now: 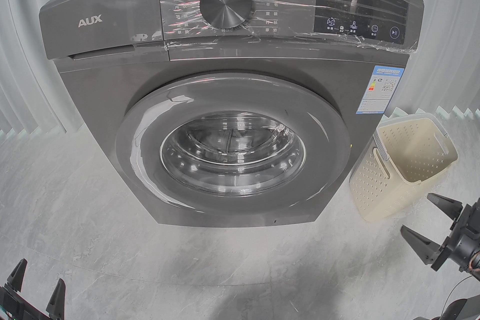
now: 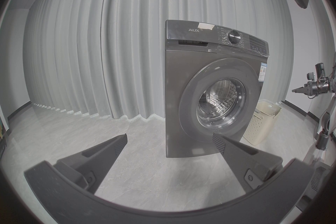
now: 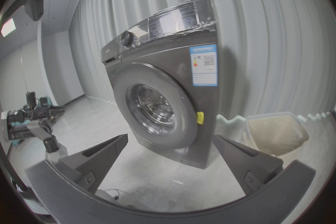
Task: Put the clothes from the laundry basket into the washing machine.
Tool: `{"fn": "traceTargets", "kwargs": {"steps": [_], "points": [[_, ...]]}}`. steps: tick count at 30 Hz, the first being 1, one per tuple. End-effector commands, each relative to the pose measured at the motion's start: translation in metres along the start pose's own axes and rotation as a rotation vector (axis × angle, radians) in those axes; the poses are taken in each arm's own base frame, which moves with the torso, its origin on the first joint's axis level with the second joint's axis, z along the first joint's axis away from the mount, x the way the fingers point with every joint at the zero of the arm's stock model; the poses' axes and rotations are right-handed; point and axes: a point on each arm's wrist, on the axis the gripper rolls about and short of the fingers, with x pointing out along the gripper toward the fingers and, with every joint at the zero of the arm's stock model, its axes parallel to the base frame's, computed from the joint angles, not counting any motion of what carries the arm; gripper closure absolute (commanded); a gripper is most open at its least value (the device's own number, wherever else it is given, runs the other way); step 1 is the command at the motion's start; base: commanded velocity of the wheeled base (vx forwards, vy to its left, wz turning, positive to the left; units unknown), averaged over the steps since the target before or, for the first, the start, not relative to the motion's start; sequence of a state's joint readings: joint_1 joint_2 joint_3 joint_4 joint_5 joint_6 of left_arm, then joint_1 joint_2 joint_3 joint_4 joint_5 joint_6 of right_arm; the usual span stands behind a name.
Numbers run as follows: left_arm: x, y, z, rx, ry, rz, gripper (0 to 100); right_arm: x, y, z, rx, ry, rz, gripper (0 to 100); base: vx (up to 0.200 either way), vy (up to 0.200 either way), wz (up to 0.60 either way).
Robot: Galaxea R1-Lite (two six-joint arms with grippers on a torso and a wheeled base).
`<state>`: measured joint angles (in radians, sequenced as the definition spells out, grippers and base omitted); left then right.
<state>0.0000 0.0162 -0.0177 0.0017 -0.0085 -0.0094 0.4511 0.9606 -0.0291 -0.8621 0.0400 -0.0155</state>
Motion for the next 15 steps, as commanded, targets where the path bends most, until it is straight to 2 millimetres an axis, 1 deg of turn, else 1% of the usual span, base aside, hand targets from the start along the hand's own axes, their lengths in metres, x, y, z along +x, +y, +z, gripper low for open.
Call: {"fn": "traceTargets", "kwargs": {"steps": [1,3,5,6,8,11,13,15], "points": [[0.0,0.0,-0.005,-0.001,0.0,-0.001,0,-0.062,-0.005,-0.012,-0.062,-0.125,-0.232,0,0.0,0.0,0.0],[0.0,0.0,-0.005,-0.001,0.0,-0.001,0,-0.068,-0.004,-0.015,-0.063,-0.134,-0.255,0,0.0,0.0,0.0],[0.0,0.0,-0.005,-0.001,0.0,0.001,0,-0.082,0.001,-0.025,-0.065,-0.15,-0.276,0,0.0,0.0,0.0],[0.0,0.0,-0.005,-0.001,0.0,0.001,0,-0.082,0.001,-0.025,-0.065,-0.15,-0.276,0,0.0,0.0,0.0],[0.0,0.0,-0.005,-0.008,0.0,0.002,0,-0.096,0.006,-0.039,-0.062,-0.156,-0.279,0,0.0,0.0,0.0],[0.0,0.0,-0.005,-0.009,0.0,0.004,0,-0.107,0.01,-0.054,-0.062,-0.158,-0.303,0,0.0,0.0,0.0],[0.0,0.0,-0.005,-0.008,0.0,0.002,0,-0.107,0.01,-0.056,-0.049,-0.155,-0.317,0,0.0,0.0,0.0],[0.0,0.0,-0.005,-0.009,0.0,0.002,0,-0.107,0.01,-0.053,-0.039,-0.175,-0.325,0,0.0,0.0,0.0]]}}
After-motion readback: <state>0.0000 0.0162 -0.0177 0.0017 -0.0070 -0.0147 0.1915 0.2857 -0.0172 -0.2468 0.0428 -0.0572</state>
